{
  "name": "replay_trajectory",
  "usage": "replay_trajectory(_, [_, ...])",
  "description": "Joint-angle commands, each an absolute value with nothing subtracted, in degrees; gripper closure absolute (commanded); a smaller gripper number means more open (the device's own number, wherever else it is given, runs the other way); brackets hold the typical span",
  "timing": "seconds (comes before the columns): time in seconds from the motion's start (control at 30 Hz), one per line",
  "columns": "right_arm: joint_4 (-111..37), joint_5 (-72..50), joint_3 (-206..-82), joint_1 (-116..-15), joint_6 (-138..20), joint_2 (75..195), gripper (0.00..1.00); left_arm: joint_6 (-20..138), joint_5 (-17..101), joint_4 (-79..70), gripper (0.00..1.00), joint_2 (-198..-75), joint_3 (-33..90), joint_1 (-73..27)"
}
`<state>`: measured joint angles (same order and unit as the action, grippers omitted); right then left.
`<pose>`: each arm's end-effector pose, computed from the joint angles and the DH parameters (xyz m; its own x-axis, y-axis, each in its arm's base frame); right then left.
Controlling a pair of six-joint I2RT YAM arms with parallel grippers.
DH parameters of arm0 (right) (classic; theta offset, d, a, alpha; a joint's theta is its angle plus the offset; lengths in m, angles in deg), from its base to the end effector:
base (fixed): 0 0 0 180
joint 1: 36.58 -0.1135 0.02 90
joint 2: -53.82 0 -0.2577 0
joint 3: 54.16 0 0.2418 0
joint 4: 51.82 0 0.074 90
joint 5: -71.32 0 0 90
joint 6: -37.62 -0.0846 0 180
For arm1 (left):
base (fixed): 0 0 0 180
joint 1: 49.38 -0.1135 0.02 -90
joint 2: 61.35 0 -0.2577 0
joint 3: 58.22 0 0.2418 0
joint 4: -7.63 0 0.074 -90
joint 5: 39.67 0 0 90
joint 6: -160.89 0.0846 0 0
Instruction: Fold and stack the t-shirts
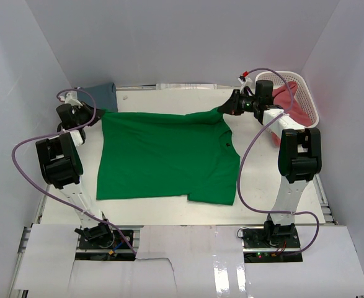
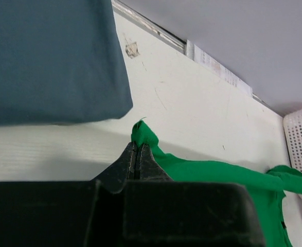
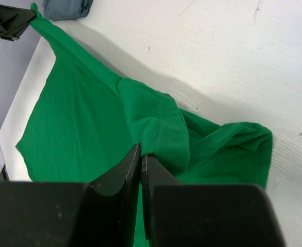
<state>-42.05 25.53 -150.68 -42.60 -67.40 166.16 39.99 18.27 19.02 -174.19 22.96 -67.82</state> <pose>0.4632 0.1082 0.2278 -0.5964 0.1239 -0.7930 -0.5653 0.6365 0.5246 0.4530 0.1037 0.1736 -0.3869 -0.5878 -0.7105 0.0065 0.7687 -0.6395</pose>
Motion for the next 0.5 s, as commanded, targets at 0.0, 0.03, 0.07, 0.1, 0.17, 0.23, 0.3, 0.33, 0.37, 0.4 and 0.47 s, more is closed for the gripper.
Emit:
replay_trajectory(0.0, [-44.9, 27.1, -150.3, -42.3, -68.1, 163.4, 0.92, 39.9, 11.1, 22.9, 1.00, -171.7, 21.6, -68.0])
replay_trajectory(0.03, [-44.8, 27.2, -150.2, -42.3, -68.2, 163.3, 0.92, 40.1, 10.5, 22.8, 1.00, -171.8, 21.6, -68.1])
replay_trajectory(0.07, [-44.9, 27.2, -150.1, -42.3, -68.3, 163.2, 0.92, 40.2, 9.7, 22.9, 1.00, -172.2, 21.6, -68.1])
replay_trajectory(0.1, [-44.8, 27.2, -149.8, -42.3, -68.4, 163.2, 0.92, 40.4, 9.3, 22.9, 1.00, -172.4, 21.7, -68.1])
replay_trajectory(0.17, [-45.0, 27.1, -149.5, -42.2, -68.4, 162.6, 0.92, 40.3, 8.4, 22.9, 1.00, -172.9, 21.8, -68.1])
replay_trajectory(0.23, [-45.1, 27.0, -148.9, -42.3, -68.5, 162.2, 0.92, 40.4, 6.8, 23.0, 1.00, -173.8, 22.1, -68.1])
replay_trajectory(0.3, [-45.0, 26.9, -148.6, -42.3, -68.5, 161.7, 0.92, 40.7, 6.3, 23.4, 1.00, -173.8, 21.5, -68.1])
replay_trajectory(0.33, [-45.0, 26.8, -148.4, -42.2, -68.5, 161.5, 0.92, 41.2, 6.2, 23.8, 1.00, -173.5, 21.3, -68.1])
replay_trajectory(0.37, [-44.8, 26.8, -148.3, -42.3, -68.4, 161.2, 0.92, 41.4, 6.1, 24.5, 1.00, -173.3, 20.8, -68.2])
replay_trajectory(0.4, [-44.8, 26.9, -148.2, -42.3, -68.5, 161.1, 0.92, 41.6, 6.0, 25.0, 1.00, -173.0, 20.1, -68.1])
replay_trajectory(0.47, [-44.8, 26.8, -147.7, -42.2, -68.5, 160.7, 0.92, 42.1, 5.6, 25.9, 1.00, -172.6, 19.3, -68.1])
